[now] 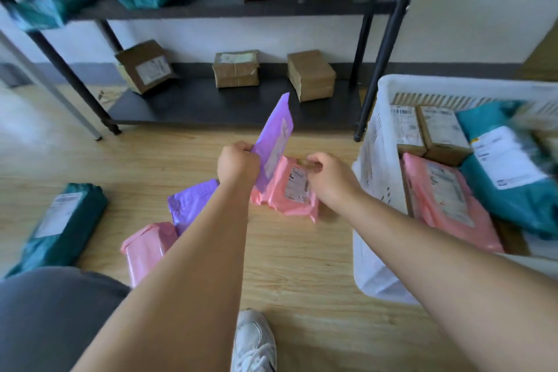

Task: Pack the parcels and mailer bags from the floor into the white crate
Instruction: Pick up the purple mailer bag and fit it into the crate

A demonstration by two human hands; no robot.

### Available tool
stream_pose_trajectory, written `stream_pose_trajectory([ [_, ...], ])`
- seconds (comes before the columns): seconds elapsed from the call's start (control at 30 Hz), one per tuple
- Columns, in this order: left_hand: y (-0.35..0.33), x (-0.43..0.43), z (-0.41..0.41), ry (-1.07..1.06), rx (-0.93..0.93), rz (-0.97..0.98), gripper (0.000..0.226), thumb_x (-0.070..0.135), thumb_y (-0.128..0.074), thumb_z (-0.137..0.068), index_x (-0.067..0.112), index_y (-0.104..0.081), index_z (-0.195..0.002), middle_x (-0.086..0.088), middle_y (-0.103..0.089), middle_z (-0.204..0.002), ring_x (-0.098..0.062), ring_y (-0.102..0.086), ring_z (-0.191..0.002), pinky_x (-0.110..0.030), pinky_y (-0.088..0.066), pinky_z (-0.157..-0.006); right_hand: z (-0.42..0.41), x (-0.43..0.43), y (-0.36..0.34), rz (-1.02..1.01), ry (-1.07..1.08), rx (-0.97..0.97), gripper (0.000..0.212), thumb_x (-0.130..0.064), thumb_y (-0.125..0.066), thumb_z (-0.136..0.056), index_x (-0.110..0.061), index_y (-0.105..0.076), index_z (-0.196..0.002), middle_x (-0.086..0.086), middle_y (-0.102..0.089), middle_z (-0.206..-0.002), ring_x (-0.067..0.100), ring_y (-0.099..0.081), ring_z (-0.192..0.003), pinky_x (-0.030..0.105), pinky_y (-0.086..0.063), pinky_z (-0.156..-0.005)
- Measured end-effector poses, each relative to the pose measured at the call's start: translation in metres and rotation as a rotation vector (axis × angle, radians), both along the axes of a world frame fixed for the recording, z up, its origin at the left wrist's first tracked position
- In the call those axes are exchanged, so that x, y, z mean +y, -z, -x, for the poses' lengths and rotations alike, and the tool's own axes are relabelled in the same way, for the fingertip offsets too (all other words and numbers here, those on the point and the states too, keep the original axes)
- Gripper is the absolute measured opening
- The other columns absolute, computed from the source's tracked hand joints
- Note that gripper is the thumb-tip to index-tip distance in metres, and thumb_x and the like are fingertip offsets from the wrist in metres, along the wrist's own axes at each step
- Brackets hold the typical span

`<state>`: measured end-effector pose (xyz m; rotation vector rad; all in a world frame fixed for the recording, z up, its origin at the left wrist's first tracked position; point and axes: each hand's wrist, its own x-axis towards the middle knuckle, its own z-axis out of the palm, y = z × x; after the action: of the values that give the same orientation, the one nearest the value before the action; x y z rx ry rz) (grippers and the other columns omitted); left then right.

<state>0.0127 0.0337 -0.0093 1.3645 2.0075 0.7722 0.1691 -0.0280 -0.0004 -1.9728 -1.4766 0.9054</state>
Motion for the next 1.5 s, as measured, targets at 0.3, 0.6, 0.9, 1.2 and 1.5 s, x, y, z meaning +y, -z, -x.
stream_pose_trajectory([
  [0.3, -0.087, -0.044, -0.052, 0.114, -0.636, -0.059, 0.035, -0.014, -0.044, -0.075, 0.013, -0.065, -0.067, -0.007, -0.055, -0.062, -0.019, -0.047, -0.053, -0.027, -0.045, -0.059, -0.080, -0.038, -0.066, -0.135, 0.047, 0.058, 0.041, -0.024, -0.056, -0.095, -0.018, -0.053, -0.136, 0.000, -0.058, -0.133, 0.019, -0.059, -0.114, 0.027, -0.044, -0.086],
  [0.6, -0.098, -0.074, -0.090, 0.255, -0.907, 0.071, 0.033, -0.017, -0.035, -0.074, 0.005, -0.059, -0.068, -0.013, -0.057, -0.068, -0.024, -0.050, -0.058, -0.031, -0.045, -0.059, -0.128, -0.055, -0.088, -0.099, 0.244, 0.458, 0.033, -0.032, -0.059, -0.092, -0.018, -0.060, -0.122, 0.000, -0.069, -0.111, 0.018, -0.066, -0.097, 0.040, -0.050, -0.095],
  [0.9, -0.108, -0.087, -0.122, 0.366, -1.105, 0.165, 0.033, -0.014, -0.032, -0.079, 0.008, -0.056, -0.072, -0.010, -0.060, -0.078, -0.022, -0.057, -0.072, -0.031, -0.048, -0.070, -0.151, -0.071, -0.083, -0.019, 0.306, 0.359, 0.055, -0.051, -0.048, -0.088, -0.025, -0.050, -0.137, -0.002, -0.055, -0.136, 0.025, -0.050, -0.124, 0.052, -0.035, -0.108],
  [1.2, -0.115, -0.101, -0.155, 0.523, -1.383, 0.285, 0.039, -0.010, -0.027, -0.087, 0.005, -0.060, -0.101, -0.012, -0.067, -0.103, -0.022, -0.064, -0.088, -0.028, -0.057, -0.072, -0.172, -0.075, -0.080, 0.013, 0.309, 0.411, 0.048, -0.053, -0.036, -0.095, -0.022, -0.056, -0.126, -0.001, -0.064, -0.113, 0.022, -0.061, -0.103, 0.045, -0.046, -0.099],
  [1.5, -0.081, -0.094, -0.188, 0.384, -0.843, 0.183, 0.035, -0.011, -0.042, -0.083, 0.003, -0.061, -0.108, -0.013, -0.069, -0.091, -0.016, -0.065, -0.066, -0.029, -0.057, -0.071, -0.208, -0.091, -0.070, -0.097, 0.528, 0.355, 0.019, -0.005, -0.055, -0.086, -0.007, -0.066, -0.101, 0.019, -0.064, -0.111, 0.029, -0.059, -0.092, 0.033, -0.044, -0.077],
])
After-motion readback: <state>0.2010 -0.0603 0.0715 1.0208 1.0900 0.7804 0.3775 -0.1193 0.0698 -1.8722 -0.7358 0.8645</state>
